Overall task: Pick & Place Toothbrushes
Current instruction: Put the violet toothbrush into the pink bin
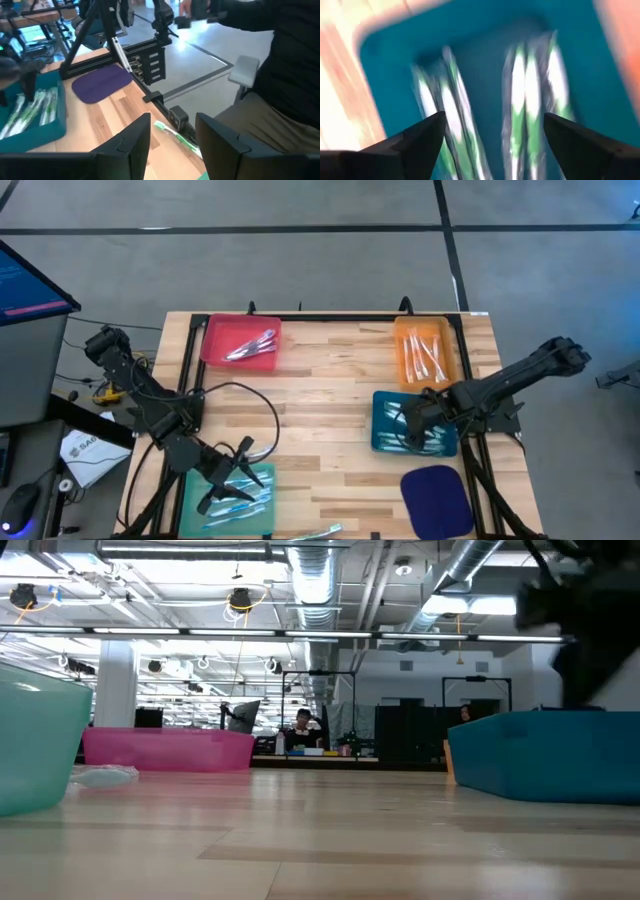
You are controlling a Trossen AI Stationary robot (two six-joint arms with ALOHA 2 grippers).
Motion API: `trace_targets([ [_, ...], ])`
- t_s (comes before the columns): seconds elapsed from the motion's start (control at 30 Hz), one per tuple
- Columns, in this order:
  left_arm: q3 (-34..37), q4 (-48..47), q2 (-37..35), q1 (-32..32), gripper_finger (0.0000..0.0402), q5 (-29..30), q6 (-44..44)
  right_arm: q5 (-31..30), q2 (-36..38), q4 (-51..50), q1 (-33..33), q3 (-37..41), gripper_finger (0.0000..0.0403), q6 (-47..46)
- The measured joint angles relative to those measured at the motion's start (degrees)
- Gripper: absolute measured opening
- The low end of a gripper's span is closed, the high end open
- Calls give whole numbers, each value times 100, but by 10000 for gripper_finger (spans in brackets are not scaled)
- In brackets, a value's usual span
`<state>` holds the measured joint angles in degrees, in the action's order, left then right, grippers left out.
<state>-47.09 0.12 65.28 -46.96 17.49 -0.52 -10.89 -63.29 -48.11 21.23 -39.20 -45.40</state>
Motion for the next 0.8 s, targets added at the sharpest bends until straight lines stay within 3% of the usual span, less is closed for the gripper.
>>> trace_targets([
  [0.13, 0, -26, 0, 0, 152, 108, 5, -552, 2, -30, -138, -798, 332, 719],
  [0.27, 2, -176, -75, 19, 152, 457, 52, -1224, 2, 483, -246, -1518, 330, 2011],
  [0.4, 2, -364, -126, 175, 152, 1205, 51, -1486, 4, 1857, -350, -1908, 330, 3379],
  [0.5, 2, -1121, -171, 472, 152, 1454, -354, -1452, -71, 3005, -369, -1910, 331, 4152],
  [0.67, 15, -2943, -166, 1437, 152, 365, -1731, -1064, -507, 3961, -515, -1684, 329, 4559],
  [0.8, 143, -3277, -513, 1629, 152, -96, -1953, -415, -1370, 4366, -730, -1674, 326, 4713],
])
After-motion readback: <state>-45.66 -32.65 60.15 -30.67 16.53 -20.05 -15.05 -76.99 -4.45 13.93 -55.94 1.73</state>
